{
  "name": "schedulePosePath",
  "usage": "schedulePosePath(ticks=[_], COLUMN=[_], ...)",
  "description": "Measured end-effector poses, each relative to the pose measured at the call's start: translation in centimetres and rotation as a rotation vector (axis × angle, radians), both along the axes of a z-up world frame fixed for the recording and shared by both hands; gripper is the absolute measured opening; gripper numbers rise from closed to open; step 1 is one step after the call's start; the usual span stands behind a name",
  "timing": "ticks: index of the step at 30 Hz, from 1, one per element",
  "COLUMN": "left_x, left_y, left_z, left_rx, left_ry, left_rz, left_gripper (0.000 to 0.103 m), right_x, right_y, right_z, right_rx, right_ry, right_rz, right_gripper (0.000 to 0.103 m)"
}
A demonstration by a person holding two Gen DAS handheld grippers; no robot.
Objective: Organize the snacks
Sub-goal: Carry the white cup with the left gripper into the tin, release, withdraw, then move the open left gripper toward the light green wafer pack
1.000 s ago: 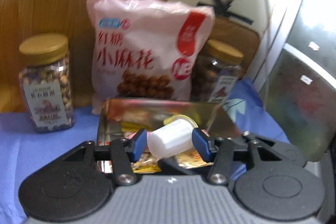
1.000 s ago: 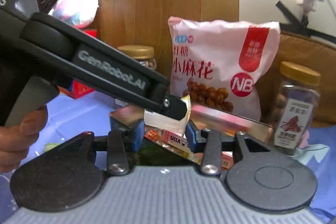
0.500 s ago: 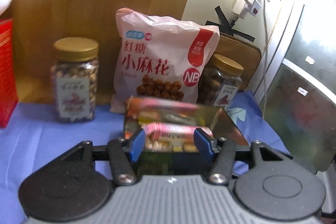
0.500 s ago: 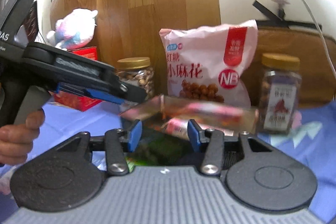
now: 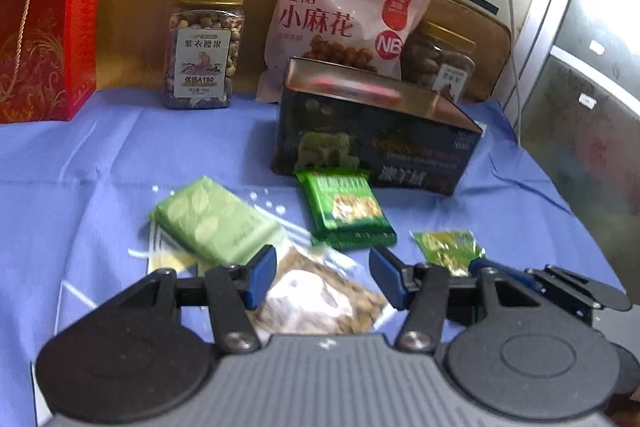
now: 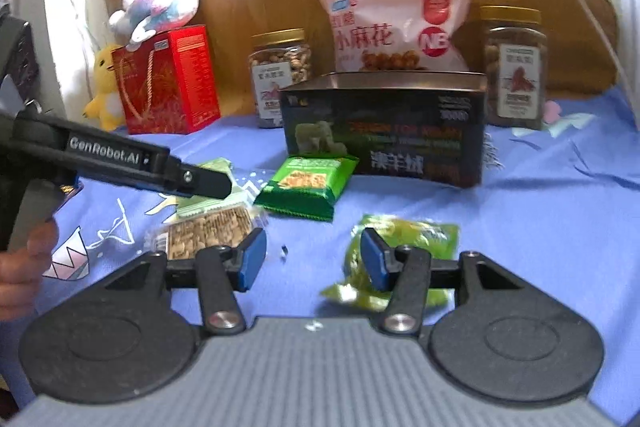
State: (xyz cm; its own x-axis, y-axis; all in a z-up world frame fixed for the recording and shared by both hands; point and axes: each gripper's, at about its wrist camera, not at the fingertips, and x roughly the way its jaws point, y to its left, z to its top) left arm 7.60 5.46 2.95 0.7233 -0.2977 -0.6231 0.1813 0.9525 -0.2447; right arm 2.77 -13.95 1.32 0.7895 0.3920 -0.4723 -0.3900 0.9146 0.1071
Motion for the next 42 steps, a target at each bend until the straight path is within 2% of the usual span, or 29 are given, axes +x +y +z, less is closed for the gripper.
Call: schedulePosePath(ticks=[6, 10, 13, 18, 20, 21, 26, 31, 42], left_x=[-2.4, -2.9, -3.2, -4.0, -4.1, -4.1, -4.3, -4.4, -4.6], left_y=[-2.6, -3.4, -4.3, -5.1, -5.2, -5.3, -5.2, -5.0, -4.8], left_z=[-0.9, -1.9, -2.4, -3.0, -3.0, -3.0, -3.1, -3.0, -3.0], left_rx=[0.126, 0.146, 0.218, 0.274, 0.283, 0.285, 0.286, 0.274, 0.261], left_ry=[-0.053, -0.057, -0.097, -0.137, -0.144, -0.147, -0.155, -0.16, -0.174], left_rz=[0.041, 0.06, 0.078, 0.086, 0.091, 0.094, 0.097, 0.098, 0.084], left_gripper=[0.053, 0.054, 0.054, 0.055, 0.055, 0.055, 0.055, 0.056, 0.057], right_x=[-2.1, -3.3, -3.5, -2.9, -2.8, -2.4, -2.0, -2.5, -2.7], right_y=[-1.1, -2.1, -2.6, -3.5, -3.7, -3.9, -5.2, -5.2, -5.3], right_z=[0.1, -0.1, 0.3, 0.6, 0.0, -0.2, -0.4, -0.4, -0.4], right_rx=[0.043, 0.07, 0.075, 0.1, 0.092, 0.092, 0.163, 0.168, 0.179], right_ry=[-0.07, -0.108, -0.164, -0.239, -0.251, -0.226, -0.179, -0.192, -0.193], right_rz=[-0.133, -0.217, -0.259, -0.327, -0.344, -0.346, -0.361, -0.347, -0.35], right_gripper=[0.055, 0.055, 0.056, 0.056, 0.056, 0.057, 0.057, 0.064, 0.064])
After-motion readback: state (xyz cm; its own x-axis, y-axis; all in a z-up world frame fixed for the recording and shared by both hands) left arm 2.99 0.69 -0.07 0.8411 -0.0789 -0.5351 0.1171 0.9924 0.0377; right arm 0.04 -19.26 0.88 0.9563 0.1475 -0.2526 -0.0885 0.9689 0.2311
